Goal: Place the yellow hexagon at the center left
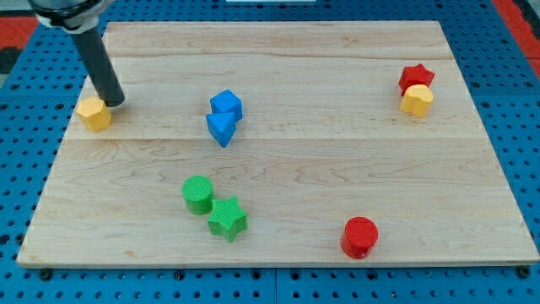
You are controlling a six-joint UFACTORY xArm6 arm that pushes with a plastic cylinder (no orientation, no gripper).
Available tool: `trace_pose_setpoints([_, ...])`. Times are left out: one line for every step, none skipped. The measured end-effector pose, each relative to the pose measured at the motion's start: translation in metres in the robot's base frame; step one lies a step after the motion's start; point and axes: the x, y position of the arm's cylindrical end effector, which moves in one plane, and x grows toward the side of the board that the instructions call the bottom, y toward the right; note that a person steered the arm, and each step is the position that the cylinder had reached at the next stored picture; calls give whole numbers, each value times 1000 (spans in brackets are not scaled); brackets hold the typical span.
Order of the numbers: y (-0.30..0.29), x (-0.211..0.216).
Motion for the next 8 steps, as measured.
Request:
trace_pose_setpoints([65,12])
trace_pose_setpoints([43,91])
trace_pose_setpoints([-19,103])
trace_pose_setpoints([-6,52])
trace_pose_setpoints([41,24])
trace_pose_setpoints([125,-51])
trace_pose_setpoints([237,-93])
trace_pose_setpoints([345,-46])
